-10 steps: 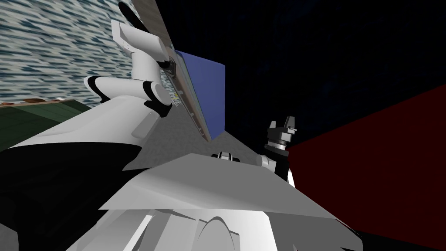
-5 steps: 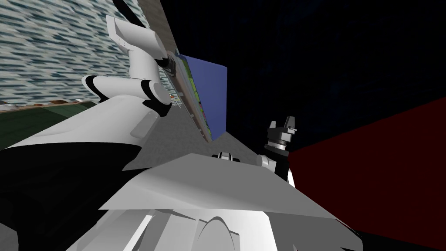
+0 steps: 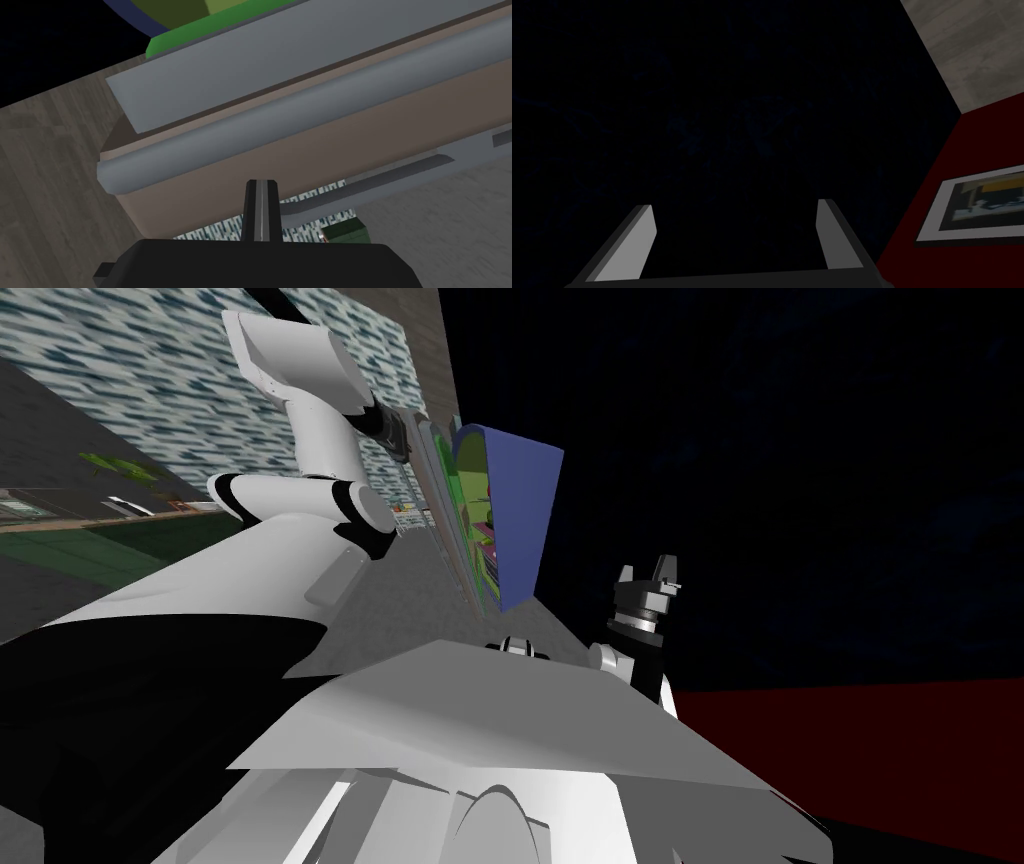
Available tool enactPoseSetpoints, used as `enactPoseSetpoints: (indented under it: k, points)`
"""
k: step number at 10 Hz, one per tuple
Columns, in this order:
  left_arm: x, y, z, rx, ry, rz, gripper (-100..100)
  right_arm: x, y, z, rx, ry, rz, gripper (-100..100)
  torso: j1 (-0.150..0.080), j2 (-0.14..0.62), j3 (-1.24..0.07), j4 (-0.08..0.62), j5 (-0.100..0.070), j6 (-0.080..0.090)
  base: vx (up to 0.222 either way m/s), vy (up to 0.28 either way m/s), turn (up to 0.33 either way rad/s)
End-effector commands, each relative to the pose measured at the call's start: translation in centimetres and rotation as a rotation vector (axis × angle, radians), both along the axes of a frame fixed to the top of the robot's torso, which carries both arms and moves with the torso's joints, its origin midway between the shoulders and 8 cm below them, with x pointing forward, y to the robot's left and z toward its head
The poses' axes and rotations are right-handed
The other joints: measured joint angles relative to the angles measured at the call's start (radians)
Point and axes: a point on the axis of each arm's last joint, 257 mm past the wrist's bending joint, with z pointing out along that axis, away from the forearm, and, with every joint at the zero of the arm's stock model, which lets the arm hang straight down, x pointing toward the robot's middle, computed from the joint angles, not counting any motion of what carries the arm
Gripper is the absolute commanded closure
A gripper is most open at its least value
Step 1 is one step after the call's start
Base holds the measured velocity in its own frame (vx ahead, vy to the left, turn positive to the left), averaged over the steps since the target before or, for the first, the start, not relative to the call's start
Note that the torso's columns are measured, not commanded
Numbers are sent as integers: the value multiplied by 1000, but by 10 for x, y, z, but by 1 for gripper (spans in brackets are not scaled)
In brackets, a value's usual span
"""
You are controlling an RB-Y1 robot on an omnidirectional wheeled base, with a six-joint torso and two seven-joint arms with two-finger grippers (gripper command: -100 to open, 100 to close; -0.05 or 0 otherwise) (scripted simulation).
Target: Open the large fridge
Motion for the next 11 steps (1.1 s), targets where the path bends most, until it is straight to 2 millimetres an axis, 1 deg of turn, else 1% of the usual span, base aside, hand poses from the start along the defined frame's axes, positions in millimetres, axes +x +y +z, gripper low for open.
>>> enactPoseSetpoints:
  k: [1,2,3,4,5,6,7,8,9,10,11]
  points:
    - [3,-10,20,-6,-68,-35,100,0,0,0,0,0,0,0,-9,-3,-2,-2,-4,3,4,4,21]
    - [3,-10,20,-6,-68,-35,100,0,0,0,0,0,0,0,-12,-5,-3,-3,-5,4,-5,-3,-16]
    - [3,-14,-2,-97,-36,-65,100,0,0,0,0,0,0,0,-10,-4,-3,-3,-4,3,104,67,405]
    - [3,-22,8,-101,-62,-90,100,0,0,0,0,0,0,0,1,-4,0,-2,2,-7,211,88,498]
    - [2,-30,17,-109,-85,-116,100,0,0,0,0,0,0,0,10,-6,-3,-2,5,-5,205,143,533]
    - [1,-40,28,-115,-113,-146,100,0,0,0,0,0,-1,0,12,-6,-4,0,3,-2,158,146,329]
    - [-5,-53,46,-113,-151,-182,100,0,0,0,0,0,0,0,2,-1,-2,-1,0,4,95,92,89]
    - [-4,-56,36,-110,-141,-198,100,0,0,0,0,0,0,0,-16,0,0,-5,-5,11,21,33,-26]
    - [-1,-63,42,-140,-153,-222,100,0,0,0,0,0,0,0,-27,-1,-2,-5,-11,14,-19,2,2]
    - [-3,-65,50,-139,-170,-225,100,0,0,0,0,0,0,0,-32,-2,-2,-4,-14,13,-27,-12,-20]
    - [-3,-65,50,-139,-171,-226,100,0,0,0,0,0,0,0,-30,-2,-2,-3,-14,12,-22,-20,-15]
